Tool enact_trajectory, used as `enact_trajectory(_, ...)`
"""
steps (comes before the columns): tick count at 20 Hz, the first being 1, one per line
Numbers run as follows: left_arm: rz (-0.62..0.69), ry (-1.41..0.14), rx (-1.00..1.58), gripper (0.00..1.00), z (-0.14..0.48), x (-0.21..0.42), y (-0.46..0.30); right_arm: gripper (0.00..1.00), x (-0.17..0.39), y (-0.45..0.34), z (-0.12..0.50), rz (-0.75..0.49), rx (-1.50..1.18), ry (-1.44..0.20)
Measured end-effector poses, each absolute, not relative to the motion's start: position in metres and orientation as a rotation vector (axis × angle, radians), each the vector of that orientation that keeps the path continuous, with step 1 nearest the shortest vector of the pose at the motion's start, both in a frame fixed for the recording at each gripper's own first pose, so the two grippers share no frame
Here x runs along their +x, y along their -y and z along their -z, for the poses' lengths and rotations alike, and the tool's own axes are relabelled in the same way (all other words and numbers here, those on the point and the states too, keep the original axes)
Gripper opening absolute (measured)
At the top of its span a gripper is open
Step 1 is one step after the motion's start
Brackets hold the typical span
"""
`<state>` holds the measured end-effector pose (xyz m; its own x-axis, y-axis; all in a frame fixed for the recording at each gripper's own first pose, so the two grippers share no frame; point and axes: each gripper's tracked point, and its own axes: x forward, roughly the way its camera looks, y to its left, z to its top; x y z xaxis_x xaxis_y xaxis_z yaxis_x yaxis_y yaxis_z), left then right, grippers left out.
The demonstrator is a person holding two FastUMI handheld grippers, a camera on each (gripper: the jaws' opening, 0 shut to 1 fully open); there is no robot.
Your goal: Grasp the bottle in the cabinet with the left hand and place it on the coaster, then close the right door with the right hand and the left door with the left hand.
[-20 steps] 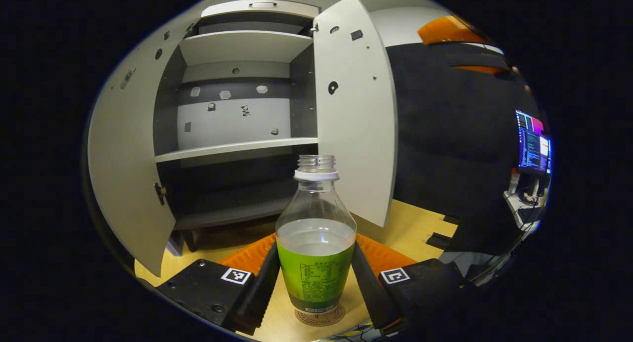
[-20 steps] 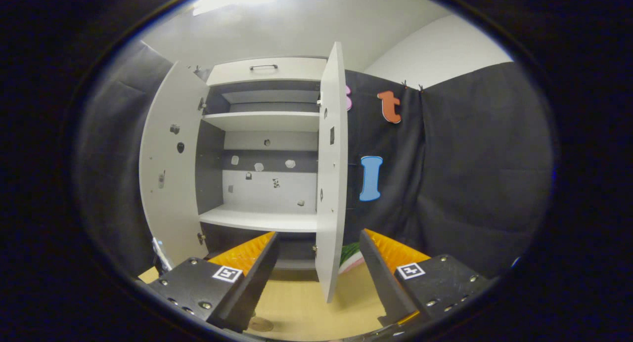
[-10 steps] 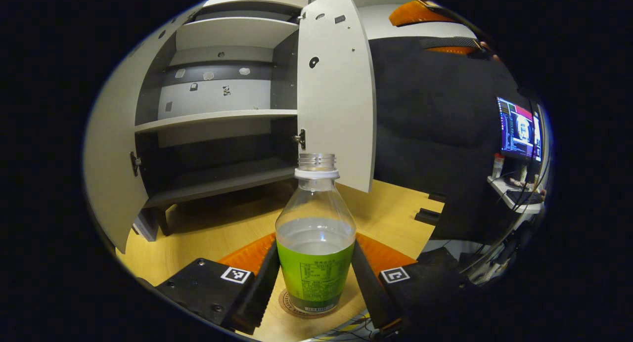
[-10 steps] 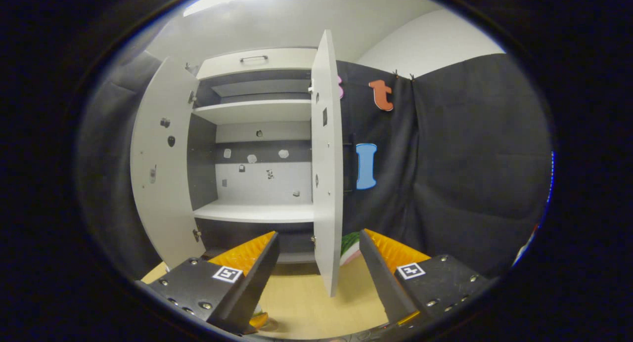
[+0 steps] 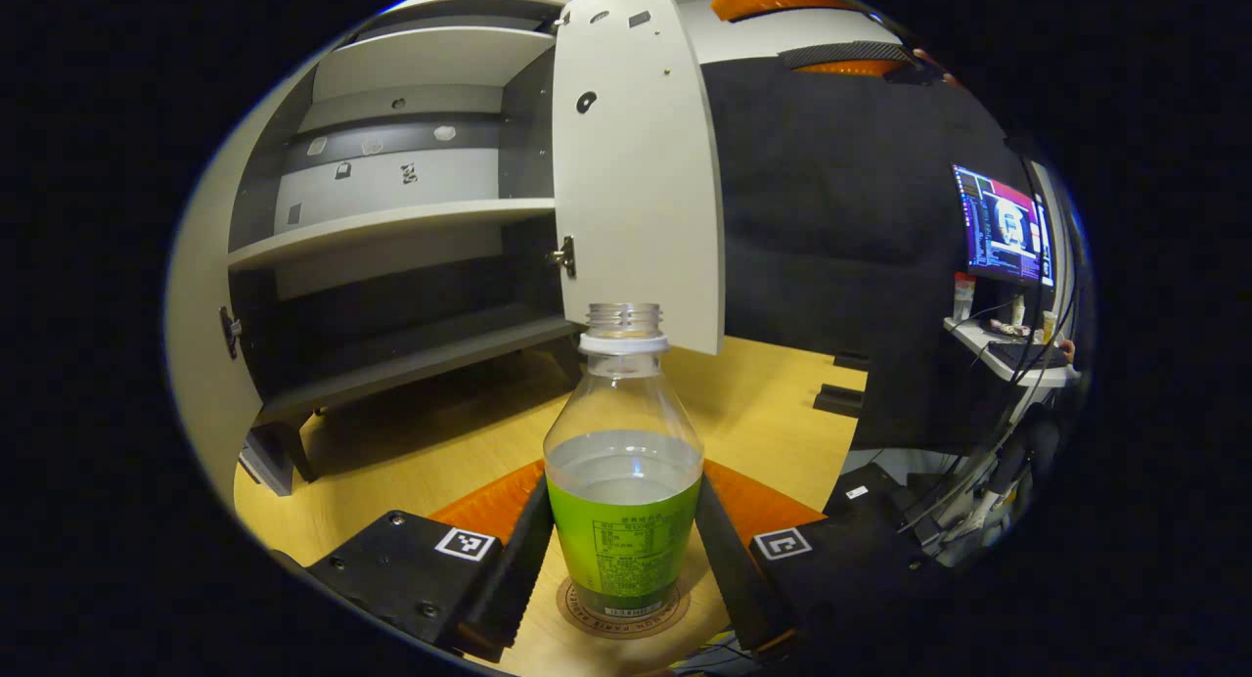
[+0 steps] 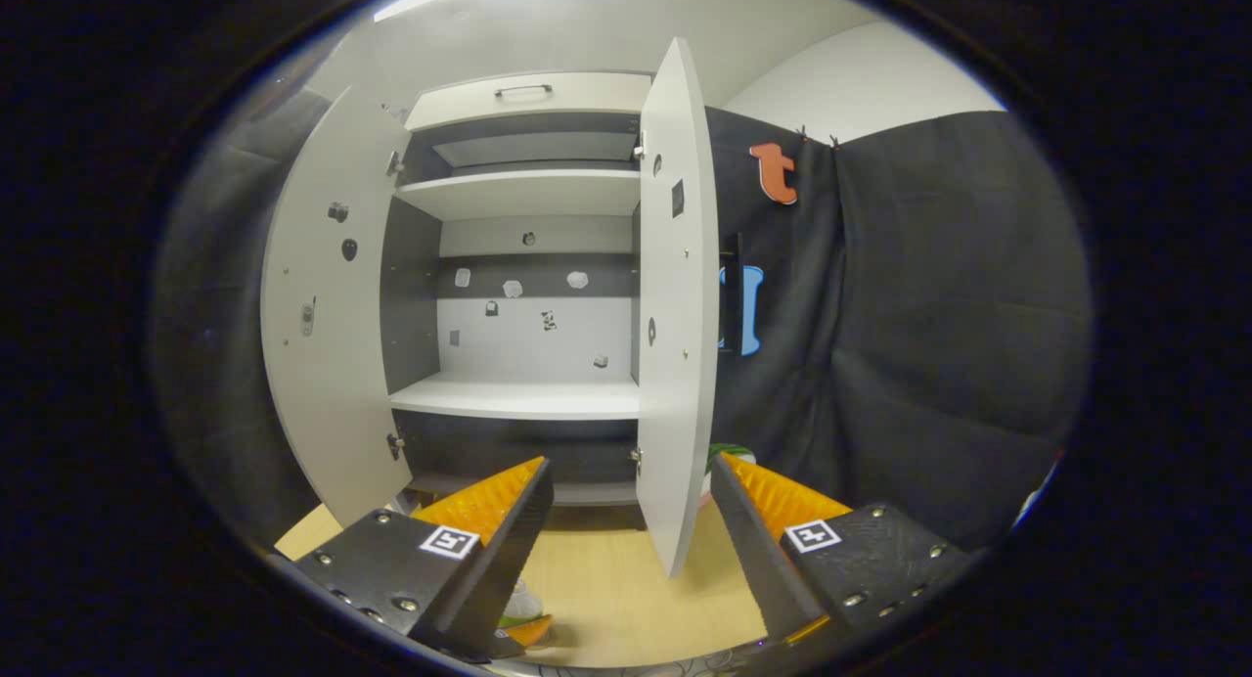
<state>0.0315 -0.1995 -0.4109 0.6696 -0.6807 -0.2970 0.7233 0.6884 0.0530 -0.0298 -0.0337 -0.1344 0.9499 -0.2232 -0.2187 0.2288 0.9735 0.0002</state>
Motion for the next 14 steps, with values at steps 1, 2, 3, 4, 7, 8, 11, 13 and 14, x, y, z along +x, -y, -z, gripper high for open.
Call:
enact_trajectory(1,0.786,-0.299,0.169,0.83,0.417,0.032,0.195,0.98,-0.028,0.031,0.134,0.217,0.026,-0.217)
enact_trajectory(2,0.783,-0.323,0.155,0.82,0.422,0.032,0.192,0.98,-0.027,0.031,0.135,0.211,0.025,-0.212)
enact_trajectory(3,0.789,-0.344,0.139,0.82,0.424,0.029,0.189,0.98,-0.025,0.030,0.136,0.208,0.029,-0.211)
enact_trajectory(4,0.792,-0.348,0.122,0.82,0.422,0.029,0.189,0.98,-0.024,0.030,0.139,0.206,0.035,-0.216)
enact_trajectory(7,0.796,-0.367,0.105,0.83,0.421,0.027,0.184,0.98,-0.021,0.027,0.144,0.200,0.044,-0.232)
enact_trajectory(8,0.790,-0.372,0.106,0.83,0.419,0.028,0.181,0.94,-0.020,0.025,0.145,0.197,0.043,-0.232)
enact_trajectory(11,0.808,-0.416,0.116,0.83,0.420,0.023,0.181,0.98,-0.015,0.023,0.143,0.193,0.047,-0.225)
enact_trajectory(13,0.818,-0.428,0.105,0.84,0.412,0.023,0.181,0.98,-0.013,0.022,0.139,0.195,0.048,-0.209)
enact_trajectory(14,0.833,-0.425,0.090,0.85,0.405,0.021,0.185,0.98,-0.014,0.022,0.139,0.198,0.049,-0.206)
